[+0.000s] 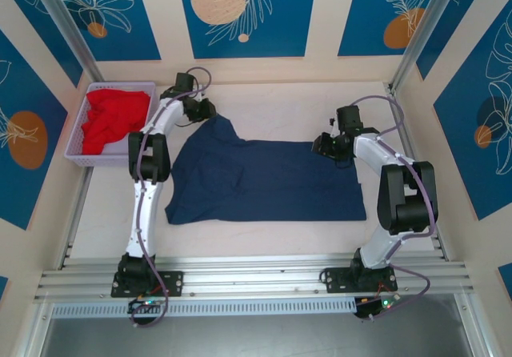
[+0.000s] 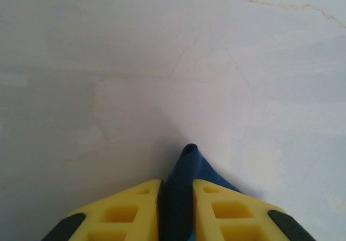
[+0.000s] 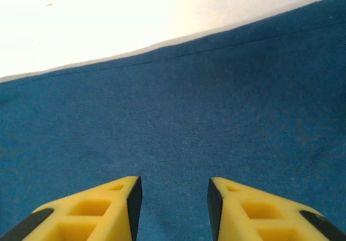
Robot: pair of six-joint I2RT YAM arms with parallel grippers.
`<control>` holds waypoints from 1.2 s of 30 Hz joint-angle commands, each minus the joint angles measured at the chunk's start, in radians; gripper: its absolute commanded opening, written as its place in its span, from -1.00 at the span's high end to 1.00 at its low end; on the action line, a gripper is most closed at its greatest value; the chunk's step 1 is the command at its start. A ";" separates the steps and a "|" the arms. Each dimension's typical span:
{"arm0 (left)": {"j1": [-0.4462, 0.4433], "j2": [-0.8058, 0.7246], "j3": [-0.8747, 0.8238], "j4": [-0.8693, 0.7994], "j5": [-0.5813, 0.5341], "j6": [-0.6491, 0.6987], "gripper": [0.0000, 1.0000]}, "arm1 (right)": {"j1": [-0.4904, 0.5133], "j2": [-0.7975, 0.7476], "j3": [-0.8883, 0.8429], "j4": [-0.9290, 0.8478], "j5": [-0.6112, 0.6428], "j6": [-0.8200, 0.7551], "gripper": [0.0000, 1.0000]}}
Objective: Fold the inside-out t-shirt
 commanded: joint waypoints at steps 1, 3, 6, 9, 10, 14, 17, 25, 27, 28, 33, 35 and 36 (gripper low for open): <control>0.020 0.034 0.056 -0.021 0.013 0.017 0.62 | 0.006 0.010 0.011 -0.020 0.013 -0.020 0.21; 0.022 0.037 0.065 -0.019 0.026 0.013 0.63 | 0.007 0.013 0.011 -0.020 0.013 -0.018 0.21; 0.022 0.033 0.065 -0.011 0.034 0.013 0.63 | 0.010 0.018 0.008 -0.022 0.018 -0.020 0.21; 0.023 0.030 0.070 -0.013 0.042 0.014 0.63 | 0.011 0.022 0.008 -0.022 0.021 -0.021 0.21; 0.025 0.029 0.069 -0.012 0.044 0.015 0.63 | 0.012 0.021 0.008 -0.022 0.022 -0.021 0.21; 0.025 0.018 0.069 -0.004 0.063 0.017 0.66 | 0.011 0.024 0.015 -0.023 0.024 -0.023 0.21; 0.026 0.013 0.069 -0.007 0.068 0.016 0.70 | 0.012 0.028 0.016 -0.021 0.024 -0.023 0.21; 0.029 -0.009 0.070 -0.008 0.064 0.028 0.67 | 0.013 0.035 0.014 -0.020 0.025 -0.023 0.22; 0.029 -0.011 0.070 -0.009 0.066 0.028 0.66 | 0.013 0.036 0.013 -0.020 0.027 -0.024 0.22; 0.031 -0.013 0.070 -0.009 0.068 0.028 0.66 | 0.012 0.039 0.014 -0.019 0.027 -0.024 0.22; 0.031 -0.019 0.068 -0.007 0.093 0.023 0.62 | 0.013 0.047 0.011 -0.017 0.028 -0.024 0.22; 0.031 -0.020 0.068 -0.004 0.104 0.018 0.61 | 0.014 0.050 0.011 -0.016 0.028 -0.024 0.22; 0.031 -0.023 0.068 -0.003 0.108 0.017 0.61 | 0.015 0.050 0.012 -0.017 0.029 -0.024 0.22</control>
